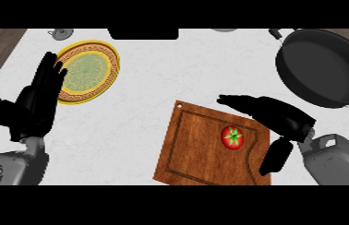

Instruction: Pick the tomato from the cutting board and place it in the pot

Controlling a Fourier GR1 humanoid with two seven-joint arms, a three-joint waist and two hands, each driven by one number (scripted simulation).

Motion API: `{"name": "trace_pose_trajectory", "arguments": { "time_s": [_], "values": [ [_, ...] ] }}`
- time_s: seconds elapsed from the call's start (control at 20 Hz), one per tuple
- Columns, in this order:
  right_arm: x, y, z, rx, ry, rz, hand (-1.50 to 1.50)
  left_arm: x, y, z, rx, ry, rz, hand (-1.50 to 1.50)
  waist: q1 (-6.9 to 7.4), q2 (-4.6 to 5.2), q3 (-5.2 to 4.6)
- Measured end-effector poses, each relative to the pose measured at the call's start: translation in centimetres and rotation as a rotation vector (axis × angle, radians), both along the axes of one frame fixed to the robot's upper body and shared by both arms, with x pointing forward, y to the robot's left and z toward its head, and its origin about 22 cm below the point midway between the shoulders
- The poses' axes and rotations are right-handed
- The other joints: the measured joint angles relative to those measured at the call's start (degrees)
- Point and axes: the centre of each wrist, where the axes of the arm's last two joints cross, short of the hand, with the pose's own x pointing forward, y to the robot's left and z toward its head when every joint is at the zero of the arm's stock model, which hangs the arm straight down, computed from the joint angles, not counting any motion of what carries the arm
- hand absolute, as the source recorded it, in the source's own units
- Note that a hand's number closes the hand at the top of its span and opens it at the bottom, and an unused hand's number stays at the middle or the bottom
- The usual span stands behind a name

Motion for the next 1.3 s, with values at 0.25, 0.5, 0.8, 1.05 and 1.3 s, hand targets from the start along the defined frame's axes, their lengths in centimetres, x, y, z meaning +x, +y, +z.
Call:
{"name": "trace_pose_trajectory", "arguments": {
  "time_s": [0.25,0.5,0.8,1.05,1.3],
  "values": [
    [-0.3,1.2,-0.9,-0.060,0.007,-0.028,-1.50,0.4,-0.3,0.1,-0.003,-0.003,-0.001,0.00,0.05,0.05,0.01],
    [-0.3,1.4,-2.1,-0.104,-0.007,-0.070,-1.50,0.2,0.0,-0.1,-0.001,-0.004,-0.002,0.00,0.10,0.07,0.02],
    [-0.3,1.0,-4.6,-0.114,-0.005,-0.065,-1.50,0.1,0.0,0.5,0.002,-0.006,-0.003,0.00,0.13,0.07,0.03],
    [-0.1,1.7,-5.8,-0.138,-0.009,-0.069,-1.50,0.4,0.3,0.1,0.001,0.001,-0.004,0.00,0.12,0.09,0.04],
    [0.4,1.7,-7.1,-0.155,-0.002,-0.091,-1.50,0.1,0.7,0.6,0.000,0.003,-0.009,0.00,0.17,0.07,0.03]
  ]
}}
